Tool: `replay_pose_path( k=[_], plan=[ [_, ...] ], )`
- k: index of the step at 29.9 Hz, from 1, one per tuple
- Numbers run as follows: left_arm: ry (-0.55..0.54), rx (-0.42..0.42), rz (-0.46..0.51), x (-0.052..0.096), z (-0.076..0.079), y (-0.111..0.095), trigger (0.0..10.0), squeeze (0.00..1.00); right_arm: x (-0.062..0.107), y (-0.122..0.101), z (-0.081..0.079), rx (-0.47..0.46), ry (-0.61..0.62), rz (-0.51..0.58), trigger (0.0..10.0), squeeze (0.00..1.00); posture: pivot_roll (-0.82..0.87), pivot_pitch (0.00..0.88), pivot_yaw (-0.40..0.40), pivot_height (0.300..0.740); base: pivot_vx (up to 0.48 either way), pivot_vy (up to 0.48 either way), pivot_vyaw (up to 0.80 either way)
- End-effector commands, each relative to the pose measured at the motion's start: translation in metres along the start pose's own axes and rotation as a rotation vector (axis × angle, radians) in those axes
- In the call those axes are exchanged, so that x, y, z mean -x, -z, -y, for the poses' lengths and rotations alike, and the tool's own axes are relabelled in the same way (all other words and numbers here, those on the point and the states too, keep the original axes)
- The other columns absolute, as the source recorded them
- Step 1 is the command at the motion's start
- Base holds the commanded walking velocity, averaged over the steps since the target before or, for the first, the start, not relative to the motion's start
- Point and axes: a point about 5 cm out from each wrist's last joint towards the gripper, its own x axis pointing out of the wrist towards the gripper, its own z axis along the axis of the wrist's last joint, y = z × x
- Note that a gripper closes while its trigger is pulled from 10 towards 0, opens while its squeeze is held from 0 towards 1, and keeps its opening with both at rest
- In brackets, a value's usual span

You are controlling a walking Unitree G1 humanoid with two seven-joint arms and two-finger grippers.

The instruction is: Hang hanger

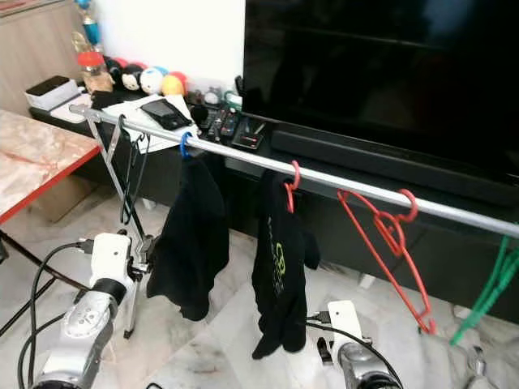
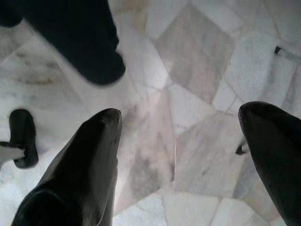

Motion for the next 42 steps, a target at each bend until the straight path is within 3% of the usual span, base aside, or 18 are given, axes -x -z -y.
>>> replay_pose_path(
  k=[1,7,16,21,24,26,29,30,34,37,39,42],
  plan=[
    [0.004,0.012,-0.015,0.001,0.002,0.002,10.0,0.0,0.0,-0.003,0.003,0.004,0.007,0.007,10.0,0.0,0.04,0.0,-0.063,0.74,-0.285,0.0,0.0],
    [0.002,0.018,-0.036,0.001,0.002,0.007,10.0,0.0,0.0,-0.003,0.003,0.007,0.006,0.006,10.0,0.0,0.05,0.0,-0.068,0.74,-0.283,0.0,0.0],
    [-0.033,0.081,-0.167,0.002,0.001,0.032,10.0,0.0,0.0,-0.002,0.002,0.003,0.005,0.004,10.0,0.0,0.04,0.0,-0.061,0.74,-0.288,0.0,0.0],
    [-0.045,0.127,-0.313,-0.006,0.002,0.053,10.0,0.0,0.0,0.0,0.001,-0.016,0.008,0.004,10.0,0.0,0.01,0.0,-0.045,0.74,-0.319,0.0,0.0],
    [-0.081,0.131,-0.482,-0.008,0.001,0.07,10.0,0.0,0.0,0.001,0.0,-0.03,0.014,0.004,10.0,0.0,0.0,0.0,-0.04,0.74,-0.104,0.0,0.0],
    [-0.108,0.135,-0.575,-0.004,0.0,0.081,10.0,0.0,0.0,0.001,-0.001,-0.035,0.017,0.003,10.0,0.0,0.0,0.0,-0.039,0.74,0.0,0.0,0.0],
    [-0.068,0.152,-0.765,0.015,0.011,0.105,10.0,0.0,0.0,0.003,-0.002,-0.08,0.024,-0.003,10.0,0.0,0.0,0.0,-0.038,0.74,0.0,0.0,0.0],
    [-0.068,0.152,-0.765,0.015,0.011,0.105,10.0,0.0,0.0,0.003,-0.002,-0.08,0.024,-0.003,10.0,0.0,0.0,0.0,-0.038,0.74,0.0,0.0,0.0],
    [-0.016,0.187,-0.908,0.039,0.028,0.126,10.0,0.0,0.0,0.006,-0.004,-0.177,0.039,-0.021,10.0,0.0,-0.01,0.0,-0.037,0.74,0.0,0.0,0.0],
    [-0.031,0.204,-1.007,0.059,0.034,0.139,10.0,0.0,0.0,0.007,-0.005,-0.173,0.045,-0.039,10.0,0.0,-0.02,0.0,-0.041,0.74,0.0,0.0,0.0],
    [0.0,0.173,-1.085,0.071,0.039,0.146,10.0,0.0,0.0,0.007,-0.005,-0.173,0.043,-0.044,10.0,0.0,-0.02,0.0,-0.041,0.74,0.0,0.0,0.0],
    [0.045,0.15,-1.067,0.064,0.042,0.142,10.0,0.0,0.0,0.007,-0.005,-0.175,0.045,-0.044,10.0,0.0,-0.02,0.0,-0.046,0.74,0.0,0.0,0.0]
  ],
)
